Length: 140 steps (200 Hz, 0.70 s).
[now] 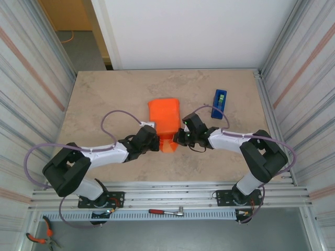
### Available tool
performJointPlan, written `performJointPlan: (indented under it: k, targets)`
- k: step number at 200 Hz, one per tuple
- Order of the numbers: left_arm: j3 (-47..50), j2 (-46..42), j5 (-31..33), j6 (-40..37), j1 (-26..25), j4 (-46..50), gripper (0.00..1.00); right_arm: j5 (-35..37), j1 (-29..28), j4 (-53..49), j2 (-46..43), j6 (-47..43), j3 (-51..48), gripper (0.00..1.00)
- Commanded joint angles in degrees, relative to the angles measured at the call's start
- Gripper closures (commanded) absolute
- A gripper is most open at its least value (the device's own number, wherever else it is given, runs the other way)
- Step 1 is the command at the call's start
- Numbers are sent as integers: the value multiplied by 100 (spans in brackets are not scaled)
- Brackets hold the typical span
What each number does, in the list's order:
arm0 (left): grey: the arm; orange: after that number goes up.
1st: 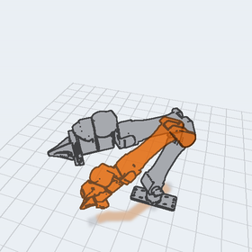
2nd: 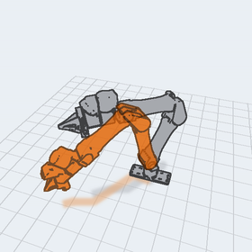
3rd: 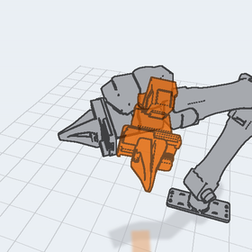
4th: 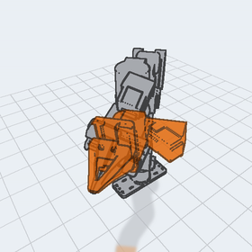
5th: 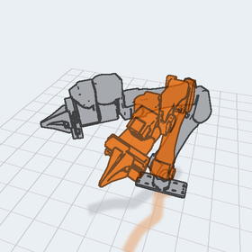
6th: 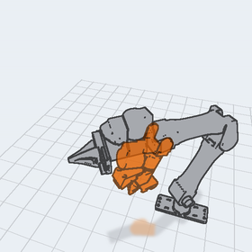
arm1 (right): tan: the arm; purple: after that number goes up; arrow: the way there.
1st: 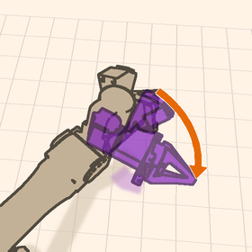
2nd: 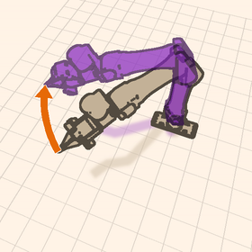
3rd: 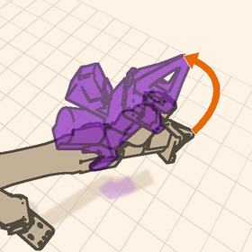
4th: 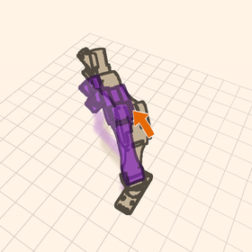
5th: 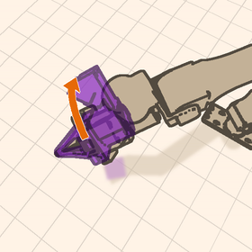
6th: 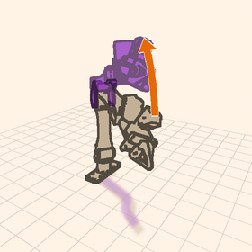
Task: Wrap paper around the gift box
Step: Fold the wrapping paper for the gift box.
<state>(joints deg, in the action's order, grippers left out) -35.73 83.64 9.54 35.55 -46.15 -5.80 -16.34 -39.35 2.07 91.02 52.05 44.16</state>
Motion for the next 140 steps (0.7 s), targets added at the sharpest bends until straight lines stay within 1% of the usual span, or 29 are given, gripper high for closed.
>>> performJointPlan:
  k: [1, 57, 140]
  targets:
    - [49, 171, 127, -87, -26, -45, 100, 69, -28, -171, -189, 61, -131, 100]
    - [32, 331, 101, -83, -82, -144, 100, 143, -22, -219, -286, 51, -253, 100]
    - [-319, 917, 108, -58, -407, -207, 100, -45, -116, 43, 431, 68, 224, 100]
